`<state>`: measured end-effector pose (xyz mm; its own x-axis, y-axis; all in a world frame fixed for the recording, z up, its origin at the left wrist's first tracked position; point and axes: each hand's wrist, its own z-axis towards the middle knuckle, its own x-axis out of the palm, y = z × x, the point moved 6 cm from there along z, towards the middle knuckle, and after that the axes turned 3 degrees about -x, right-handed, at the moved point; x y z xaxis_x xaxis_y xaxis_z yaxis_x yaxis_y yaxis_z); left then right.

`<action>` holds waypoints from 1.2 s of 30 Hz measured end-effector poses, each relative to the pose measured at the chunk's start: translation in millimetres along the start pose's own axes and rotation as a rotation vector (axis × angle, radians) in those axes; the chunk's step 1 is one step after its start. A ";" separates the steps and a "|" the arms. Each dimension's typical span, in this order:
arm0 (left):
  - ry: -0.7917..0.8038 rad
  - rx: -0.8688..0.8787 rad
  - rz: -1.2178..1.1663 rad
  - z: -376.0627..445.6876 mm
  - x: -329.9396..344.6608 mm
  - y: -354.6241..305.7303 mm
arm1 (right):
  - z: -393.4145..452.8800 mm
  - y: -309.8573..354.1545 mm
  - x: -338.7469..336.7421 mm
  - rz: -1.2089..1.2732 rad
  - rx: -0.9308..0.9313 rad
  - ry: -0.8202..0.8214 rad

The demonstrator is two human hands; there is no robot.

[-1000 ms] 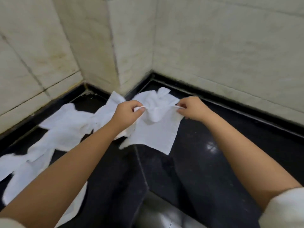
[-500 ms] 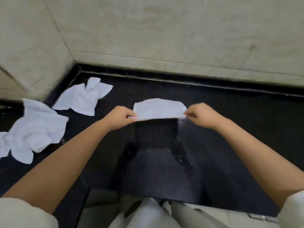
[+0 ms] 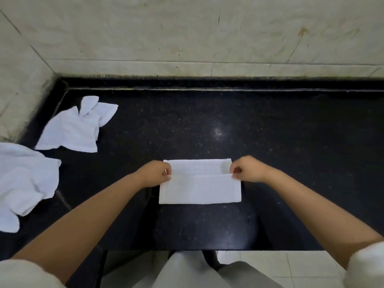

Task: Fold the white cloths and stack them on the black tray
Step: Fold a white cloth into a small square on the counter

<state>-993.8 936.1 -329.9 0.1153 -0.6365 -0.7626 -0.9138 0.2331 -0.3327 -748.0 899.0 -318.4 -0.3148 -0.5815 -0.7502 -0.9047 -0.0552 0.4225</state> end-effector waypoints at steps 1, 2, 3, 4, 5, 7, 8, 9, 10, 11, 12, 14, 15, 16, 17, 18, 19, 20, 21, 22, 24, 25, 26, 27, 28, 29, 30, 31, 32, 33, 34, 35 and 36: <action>-0.066 -0.034 -0.012 6.7 -5.0 2.7 | 7.0 -1.2 -6.3 0.000 0.018 -0.073; -0.113 -0.069 -0.024 13.3 -8.0 5.4 | 14.1 -4.0 -11.0 0.016 0.053 -0.136; -0.156 -0.097 -0.027 19.6 -9.9 7.7 | 20.5 -7.6 -14.2 0.032 0.097 -0.189; -0.199 -0.116 -0.024 25.3 -10.9 9.3 | 26.2 -11.3 -15.8 0.038 0.141 -0.229; -0.237 -0.129 -0.022 30.2 -10.8 10.7 | 30.8 -14.1 -15.5 0.033 0.178 -0.252; -0.296 -0.135 -0.017 38.3 -8.7 13.3 | 37.7 -18.4 -10.7 0.012 0.224 -0.275; -0.314 -0.135 -0.013 41.5 -7.0 14.8 | 40.1 -19.8 -7.7 0.001 0.239 -0.285; -0.328 -0.132 -0.009 44.2 -5.7 16.2 | 41.3 -20.9 -4.8 -0.008 0.251 -0.295; -0.342 -0.127 -0.011 46.4 -4.9 17.8 | 42.5 -21.9 -1.9 -0.012 0.261 -0.305; -0.353 -0.121 -0.016 48.2 -4.6 19.1 | 43.3 -22.8 0.6 -0.016 0.267 -0.314; -0.356 -0.111 -0.016 49.9 -4.2 19.6 | 43.9 -23.2 2.4 -0.024 0.271 -0.323; -0.346 -0.076 0.017 52.5 -2.0 18.3 | 44.4 -22.5 5.4 -0.060 0.274 -0.327; -0.341 -0.061 0.039 53.5 -0.2 17.7 | 44.9 -21.4 7.1 -0.089 0.268 -0.321; -0.339 -0.052 0.058 54.2 1.4 17.4 | 45.5 -20.0 9.1 -0.121 0.261 -0.312; -0.335 -0.047 0.071 54.8 3.0 17.8 | 45.6 -18.5 10.9 -0.151 0.255 -0.306; -0.332 -0.043 0.079 55.5 4.5 18.5 | 45.7 -17.5 12.7 -0.171 0.253 -0.303; -0.326 -0.041 0.085 55.9 5.2 19.0 | 45.4 -16.6 14.1 -0.183 0.255 -0.301; -0.321 -0.037 0.091 56.3 5.6 19.2 | 45.4 -16.1 15.3 -0.188 0.263 -0.296; -0.315 -0.031 0.101 56.3 6.1 18.5 | 45.3 -16.3 16.4 -0.183 0.275 -0.288; -0.310 -0.022 0.113 55.9 6.2 17.6 | 45.2 -15.9 16.4 -0.176 0.286 -0.278; -0.297 -0.003 0.124 53.8 4.2 14.1 | 45.2 -11.6 14.6 -0.185 0.281 -0.239; -0.303 0.007 0.119 52.2 -0.3 12.0 | 45.2 -8.5 10.6 -0.202 0.269 -0.227; -0.328 0.018 0.108 50.6 -8.6 10.2 | 44.2 -5.7 2.8 -0.212 0.257 -0.240; -0.374 0.031 0.091 47.6 -20.6 7.7 | 41.5 -2.9 -9.7 -0.210 0.245 -0.284; -0.434 0.050 0.065 43.7 -35.3 5.2 | 37.6 -1.1 -25.1 -0.188 0.228 -0.363; -0.508 0.084 0.033 37.8 -51.6 1.9 | 32.1 1.1 -42.4 -0.156 0.192 -0.479; -0.589 0.132 0.006 30.9 -67.5 -1.7 | 23.7 4.3 -59.3 -0.130 0.142 -0.611; -0.673 0.191 -0.008 22.0 -81.0 -6.2 | 12.7 7.9 -72.8 -0.111 0.093 -0.731; -0.735 0.249 -0.005 14.0 -89.5 -9.8 | 1.6 10.1 -80.8 -0.105 0.040 -0.835; -0.765 0.300 0.015 7.5 -91.5 -12.9 | -9.0 11.5 -82.5 -0.117 -0.006 -0.910; -0.768 0.338 0.046 2.8 -88.1 -14.9 | -17.6 12.4 -78.4 -0.138 -0.041 -0.948; -0.741 0.360 0.074 0.2 -79.9 -16.2 | -24.6 12.7 -69.2 -0.159 -0.056 -0.951; -0.702 0.380 0.093 -0.8 -67.7 -15.7 | -29.3 10.4 -55.7 -0.175 -0.062 -0.939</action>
<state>-987.6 974.9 -272.5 0.3786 -0.0206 -0.9253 -0.7510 0.5775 -0.3201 -731.5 907.1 -257.4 -0.3026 0.3258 -0.8957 -0.9525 -0.1381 0.2715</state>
